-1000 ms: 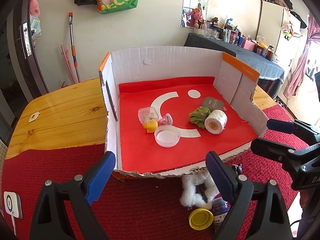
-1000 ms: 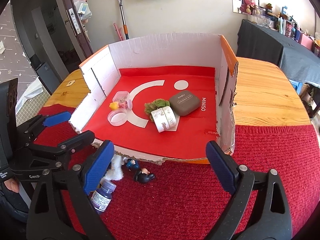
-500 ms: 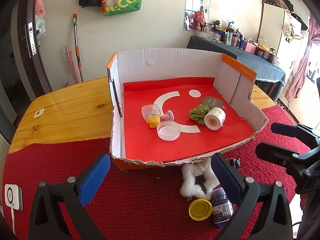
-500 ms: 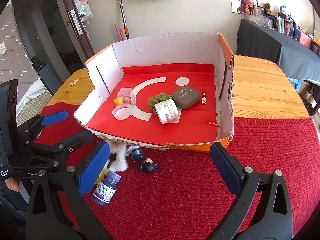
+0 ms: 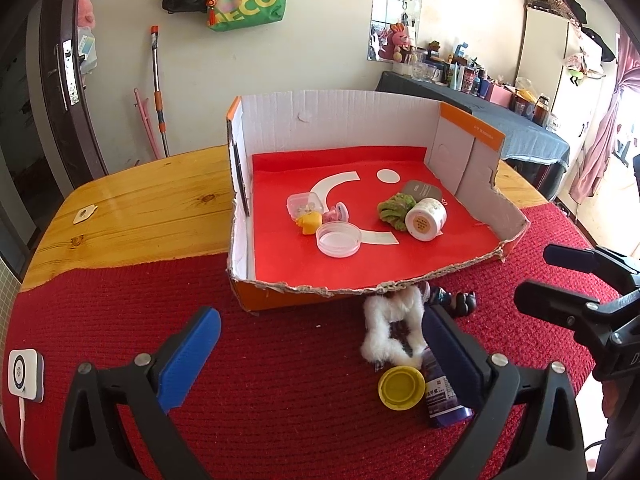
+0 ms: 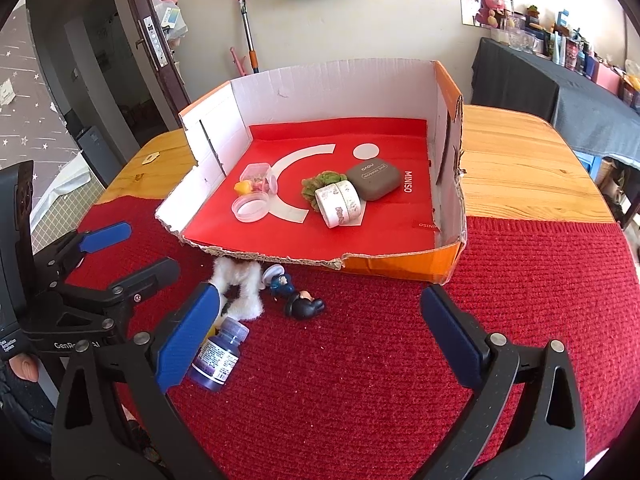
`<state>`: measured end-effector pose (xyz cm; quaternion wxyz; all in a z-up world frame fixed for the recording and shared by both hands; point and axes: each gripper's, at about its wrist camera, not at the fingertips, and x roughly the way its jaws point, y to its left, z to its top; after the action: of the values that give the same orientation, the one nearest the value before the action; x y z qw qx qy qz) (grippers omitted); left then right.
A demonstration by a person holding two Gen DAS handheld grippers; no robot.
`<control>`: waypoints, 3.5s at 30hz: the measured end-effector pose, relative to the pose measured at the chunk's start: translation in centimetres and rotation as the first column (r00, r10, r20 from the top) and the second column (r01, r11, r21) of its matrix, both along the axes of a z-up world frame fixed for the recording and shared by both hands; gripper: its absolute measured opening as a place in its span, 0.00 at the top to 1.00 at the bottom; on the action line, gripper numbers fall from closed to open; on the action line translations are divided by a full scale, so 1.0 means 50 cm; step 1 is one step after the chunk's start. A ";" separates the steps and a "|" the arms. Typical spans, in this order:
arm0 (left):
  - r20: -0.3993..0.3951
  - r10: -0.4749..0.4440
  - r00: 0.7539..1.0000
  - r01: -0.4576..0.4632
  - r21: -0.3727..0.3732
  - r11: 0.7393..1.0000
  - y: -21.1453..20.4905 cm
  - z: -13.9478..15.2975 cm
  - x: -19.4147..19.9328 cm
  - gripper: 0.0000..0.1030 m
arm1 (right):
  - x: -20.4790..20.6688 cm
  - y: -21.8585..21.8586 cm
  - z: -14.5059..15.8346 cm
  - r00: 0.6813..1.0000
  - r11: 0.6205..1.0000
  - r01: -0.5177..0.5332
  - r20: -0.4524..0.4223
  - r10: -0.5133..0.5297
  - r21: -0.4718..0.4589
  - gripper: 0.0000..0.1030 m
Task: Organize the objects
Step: 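Lift both open tools out of the box back over the item pile, then grasp the yellow lid with left tool while right tool grasps the blue-and-black figurine, then carry the yellow lid and figurine over the box wall above the red sheet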
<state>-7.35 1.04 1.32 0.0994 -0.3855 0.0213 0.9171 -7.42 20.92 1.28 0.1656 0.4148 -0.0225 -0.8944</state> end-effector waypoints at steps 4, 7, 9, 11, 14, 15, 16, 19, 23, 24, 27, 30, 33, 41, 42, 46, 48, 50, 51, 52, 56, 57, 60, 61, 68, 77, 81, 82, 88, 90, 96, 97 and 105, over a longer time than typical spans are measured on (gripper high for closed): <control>0.000 -0.008 1.000 0.008 -0.001 1.000 0.001 -0.005 0.016 0.00 | 0.006 -0.001 -0.003 1.000 1.000 0.000 0.002 0.000 -0.001 0.01; -0.001 -0.015 1.000 0.015 0.000 1.000 0.001 -0.009 0.028 0.00 | 0.020 -0.002 -0.008 1.000 1.000 0.000 0.003 0.000 0.002 0.01; -0.003 -0.018 1.000 0.018 0.000 1.000 0.001 -0.010 0.036 0.00 | 0.027 -0.003 -0.012 1.000 1.000 0.000 0.005 0.000 0.003 0.01; -0.005 -0.022 1.000 0.022 -0.001 1.000 0.001 -0.014 0.043 0.01 | 0.033 -0.003 -0.016 1.000 1.000 0.000 0.008 0.000 0.003 0.01; 0.000 -0.028 1.000 0.028 -0.002 1.000 0.001 -0.021 0.052 0.03 | 0.039 -0.004 -0.026 1.000 1.000 -0.001 0.016 0.001 0.004 0.03; 0.004 -0.030 1.000 0.030 -0.002 1.000 0.001 -0.024 0.054 0.05 | 0.040 -0.005 -0.029 1.000 1.000 -0.002 0.020 0.002 0.005 0.06; 0.006 -0.033 0.999 0.033 -0.002 0.999 0.000 -0.027 0.056 0.06 | 0.041 -0.006 -0.032 1.000 1.000 -0.004 0.023 0.004 0.006 0.09; 0.012 -0.042 0.999 0.042 -0.005 0.999 0.002 -0.035 0.063 0.07 | 0.042 -0.008 -0.043 0.999 1.000 -0.005 0.035 0.005 0.008 0.16; 0.018 -0.064 0.998 0.064 -0.007 0.998 0.006 -0.043 0.072 0.10 | 0.038 -0.010 -0.056 0.999 1.000 -0.007 0.048 0.007 0.014 0.21; 0.021 -0.070 0.997 0.070 -0.007 0.997 0.008 -0.045 0.074 0.10 | 0.036 -0.010 -0.058 0.999 1.000 -0.008 0.051 0.007 0.016 0.23; 0.025 -0.088 0.996 0.089 -0.011 0.996 0.014 -0.051 0.077 0.11 | 0.030 -0.010 -0.064 0.998 1.000 -0.009 0.056 0.007 0.026 0.29; 0.039 -0.104 0.994 0.105 -0.010 0.994 0.021 -0.061 0.075 0.15 | 0.022 -0.007 -0.069 0.998 1.000 -0.006 0.062 0.004 0.031 0.32; 0.056 -0.107 0.993 0.107 -0.009 0.994 0.026 -0.072 0.070 0.17 | 0.012 -0.005 -0.073 0.998 1.000 -0.007 0.067 0.005 0.030 0.33; 0.075 -0.116 0.990 0.116 -0.005 0.993 0.031 -0.086 0.066 0.20 | -0.017 -0.015 -0.084 0.997 0.999 -0.026 0.079 0.024 0.031 0.37; 0.075 -0.117 0.990 0.118 -0.004 0.993 0.032 -0.087 0.065 0.20 | -0.019 -0.017 -0.085 0.996 0.999 -0.031 0.079 0.028 0.030 0.37; 0.088 -0.123 0.989 0.122 0.010 0.992 0.035 -0.092 0.061 0.27 | -0.029 -0.026 -0.091 0.996 0.998 -0.046 0.082 0.043 0.032 0.42; 0.087 -0.124 0.988 0.123 0.016 0.992 0.036 -0.093 0.060 0.29 | -0.032 -0.028 -0.091 0.996 0.998 -0.051 0.080 0.048 0.034 0.44; 0.085 -0.124 0.989 0.122 0.023 0.992 0.036 -0.093 0.059 0.31 | -0.036 -0.030 -0.091 0.996 0.998 -0.055 0.078 0.052 0.037 0.46; 0.085 -0.124 0.989 0.123 0.026 0.992 0.036 -0.093 0.058 0.33 | -0.038 -0.030 -0.092 0.996 0.998 -0.057 0.077 0.054 0.038 0.47; 0.085 -0.124 0.989 0.122 0.028 0.992 0.036 -0.094 0.057 0.34 | -0.040 -0.031 -0.093 0.995 0.998 -0.059 0.078 0.055 0.039 0.47; 0.082 -0.131 0.988 0.129 0.032 0.991 0.040 -0.094 0.058 0.39 | -0.045 -0.036 -0.096 0.995 0.997 -0.066 0.081 0.063 0.037 0.51; 0.082 -0.133 0.988 0.131 0.034 0.991 0.041 -0.094 0.058 0.41 | -0.047 -0.038 -0.097 0.994 0.997 -0.069 0.082 0.066 0.037 0.51; 0.080 -0.138 0.987 0.136 0.034 0.990 0.045 -0.094 0.057 0.44 | -0.050 -0.045 -0.101 0.994 0.996 -0.075 0.077 0.071 0.042 0.57; 0.079 -0.139 0.987 0.137 0.035 0.990 0.046 -0.094 0.057 0.47 | -0.051 -0.047 -0.102 0.994 0.996 -0.076 0.077 0.073 0.044 0.59; 0.079 -0.155 0.985 0.152 0.044 0.987 0.053 -0.092 0.059 0.69 | -0.045 -0.054 -0.102 0.994 0.993 -0.094 0.067 0.089 0.067 0.71; 0.068 -0.151 0.986 0.148 0.050 0.988 0.050 -0.086 0.064 0.70 | -0.029 -0.046 -0.096 0.994 0.994 -0.092 0.066 0.089 0.052 0.72; 0.059 -0.138 0.989 0.135 0.054 0.989 0.042 -0.080 0.066 0.70 | -0.020 -0.043 -0.087 0.995 0.995 -0.089 0.057 0.086 0.043 0.72; 0.058 -0.133 0.989 0.130 0.054 0.990 0.040 -0.078 0.066 0.70 | -0.018 -0.043 -0.085 0.995 0.995 -0.089 0.055 0.086 0.044 0.72; 0.045 -0.109 0.993 0.106 0.055 0.993 0.025 -0.065 0.065 0.70 | -0.004 -0.040 -0.073 0.996 0.996 -0.084 0.042 0.083 0.027 0.72; 0.035 -0.105 0.994 0.103 0.057 0.993 0.021 -0.057 0.065 0.70 | -0.001 -0.037 -0.065 0.996 0.997 -0.081 0.033 0.080 0.021 0.72; 0.020 -0.094 0.995 0.093 0.061 0.994 0.012 -0.043 0.061 0.70 | 0.006 -0.034 -0.050 0.997 0.997 -0.080 0.020 0.079 0.014 0.72; 0.019 -0.093 0.995 0.092 0.060 0.994 0.011 -0.042 0.059 0.70 | 0.007 -0.035 -0.047 0.997 0.997 -0.081 0.019 0.081 0.012 0.72; -0.003 -0.089 0.996 0.089 0.058 0.994 0.009 -0.018 0.053 0.70 | 0.013 -0.042 -0.016 0.995 0.995 -0.100 -0.009 0.100 0.003 0.72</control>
<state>-4.68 1.48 0.40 0.1514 -0.3810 0.0117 0.9120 -6.76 18.81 0.46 0.2096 0.4117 0.0000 -0.8869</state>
